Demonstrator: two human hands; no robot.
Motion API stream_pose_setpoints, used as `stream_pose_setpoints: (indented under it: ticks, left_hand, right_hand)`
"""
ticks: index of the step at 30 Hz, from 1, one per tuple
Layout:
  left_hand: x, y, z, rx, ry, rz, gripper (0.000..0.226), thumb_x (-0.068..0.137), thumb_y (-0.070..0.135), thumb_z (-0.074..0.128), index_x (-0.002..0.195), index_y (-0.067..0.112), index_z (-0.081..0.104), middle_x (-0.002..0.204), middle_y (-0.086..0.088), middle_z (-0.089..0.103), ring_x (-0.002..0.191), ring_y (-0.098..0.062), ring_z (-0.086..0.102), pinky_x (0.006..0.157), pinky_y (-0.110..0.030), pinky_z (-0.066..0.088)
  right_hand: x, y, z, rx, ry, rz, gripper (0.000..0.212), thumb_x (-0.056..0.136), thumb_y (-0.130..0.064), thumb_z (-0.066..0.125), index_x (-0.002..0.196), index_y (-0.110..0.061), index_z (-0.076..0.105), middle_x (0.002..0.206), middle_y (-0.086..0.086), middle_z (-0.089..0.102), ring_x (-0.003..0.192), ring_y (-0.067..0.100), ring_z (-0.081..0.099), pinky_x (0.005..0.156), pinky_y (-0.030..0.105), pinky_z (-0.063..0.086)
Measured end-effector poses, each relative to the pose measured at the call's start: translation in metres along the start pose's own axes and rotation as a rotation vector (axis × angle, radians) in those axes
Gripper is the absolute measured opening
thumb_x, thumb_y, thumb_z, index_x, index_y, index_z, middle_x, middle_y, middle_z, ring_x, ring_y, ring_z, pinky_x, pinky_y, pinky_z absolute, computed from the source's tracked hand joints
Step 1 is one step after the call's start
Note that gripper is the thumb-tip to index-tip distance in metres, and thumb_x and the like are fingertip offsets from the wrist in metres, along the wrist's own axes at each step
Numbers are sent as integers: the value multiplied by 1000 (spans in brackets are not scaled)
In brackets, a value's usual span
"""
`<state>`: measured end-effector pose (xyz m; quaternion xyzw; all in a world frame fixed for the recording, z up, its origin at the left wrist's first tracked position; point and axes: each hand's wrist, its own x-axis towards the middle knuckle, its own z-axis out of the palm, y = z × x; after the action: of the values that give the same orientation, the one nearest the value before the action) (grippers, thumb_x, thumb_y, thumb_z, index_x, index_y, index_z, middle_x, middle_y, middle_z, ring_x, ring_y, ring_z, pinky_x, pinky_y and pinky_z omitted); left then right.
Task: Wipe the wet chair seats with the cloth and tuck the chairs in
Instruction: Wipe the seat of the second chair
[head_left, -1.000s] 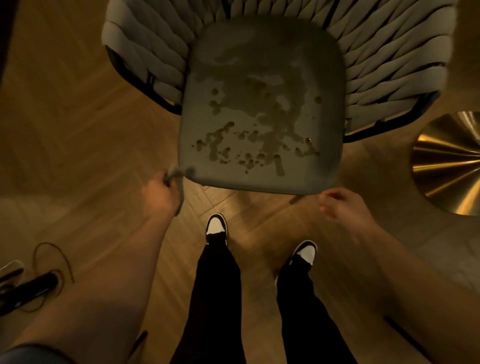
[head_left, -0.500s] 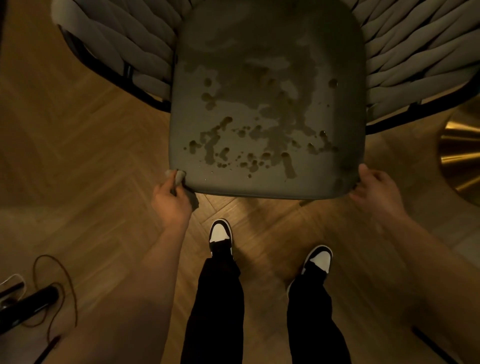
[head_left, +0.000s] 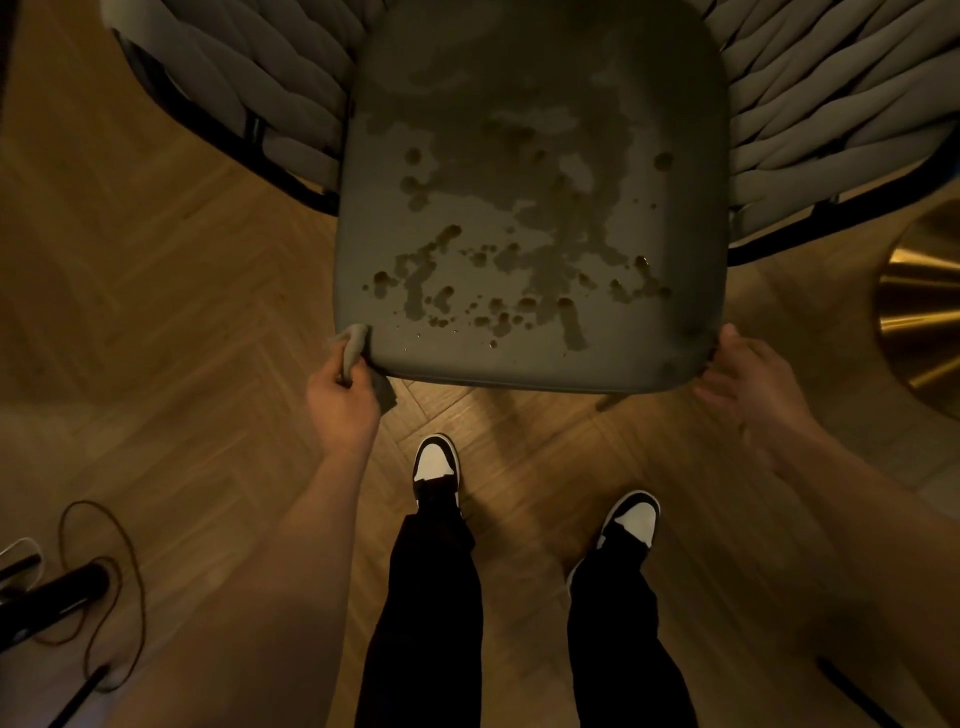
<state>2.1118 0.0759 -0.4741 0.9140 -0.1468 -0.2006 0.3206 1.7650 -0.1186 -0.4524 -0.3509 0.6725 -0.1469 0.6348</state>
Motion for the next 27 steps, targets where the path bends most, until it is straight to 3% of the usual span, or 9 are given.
stream_pose_setpoints:
  ticks: [2, 5, 10, 14, 19, 23, 27]
  left_hand:
    - [2, -4, 4, 61, -18, 43, 35, 96, 19, 53, 129, 22, 63, 115, -8, 66, 99, -10, 58, 82, -22, 43]
    - [-4, -3, 11, 121, -40, 90, 34, 94, 16, 56, 127, 17, 65, 108, -14, 67, 93, -20, 62, 80, -21, 43]
    - [-54, 33, 46, 120, -249, 267, 31, 90, 5, 60, 119, 10, 69, 107, -16, 62, 89, -18, 58, 82, -15, 38]
    - [-105, 69, 99, 83, -365, 325, 33, 90, 8, 60, 121, 12, 68, 110, -12, 59, 89, -15, 56, 86, -15, 42]
    - [-158, 112, 143, 139, -479, 376, 37, 91, 13, 56, 128, 16, 63, 111, -11, 55, 93, -25, 58, 88, -33, 49]
    - [-191, 140, 173, 256, -619, 454, 27, 96, 17, 49, 118, 8, 61, 114, -15, 53, 99, -32, 55, 87, -42, 47]
    - [-198, 137, 189, 417, -466, 645, 25, 86, 18, 63, 110, 17, 69, 98, -8, 59, 83, -29, 58, 71, -37, 49]
  right_hand:
    - [0, 0, 1, 11, -12, -9, 50, 94, -56, 54, 128, -20, 51, 120, -4, 62, 115, 16, 63, 106, 42, 49]
    - [-1, 0, 2, 19, -16, -29, 40, 102, -50, 49, 130, -21, 49, 111, -9, 61, 107, 11, 62, 106, 41, 48]
    - [-5, -1, 0, -10, -54, -25, 46, 107, -51, 38, 139, -20, 51, 126, -2, 64, 116, 15, 62, 108, 40, 48]
    - [-8, -4, 2, 7, -89, -4, 52, 108, -52, 33, 144, -19, 50, 124, -5, 63, 106, 4, 62, 90, 27, 50]
    - [-8, -6, 0, 21, -114, 5, 39, 109, -49, 30, 132, -29, 53, 104, -16, 67, 87, -5, 66, 73, 16, 52]
    - [-5, -2, -3, -15, -77, -12, 46, 110, -50, 30, 126, -24, 64, 112, -5, 74, 93, 5, 72, 75, 22, 55]
    - [1, 5, -14, -60, -80, -15, 46, 109, -48, 33, 123, -22, 69, 117, -2, 75, 104, 10, 71, 87, 27, 54]
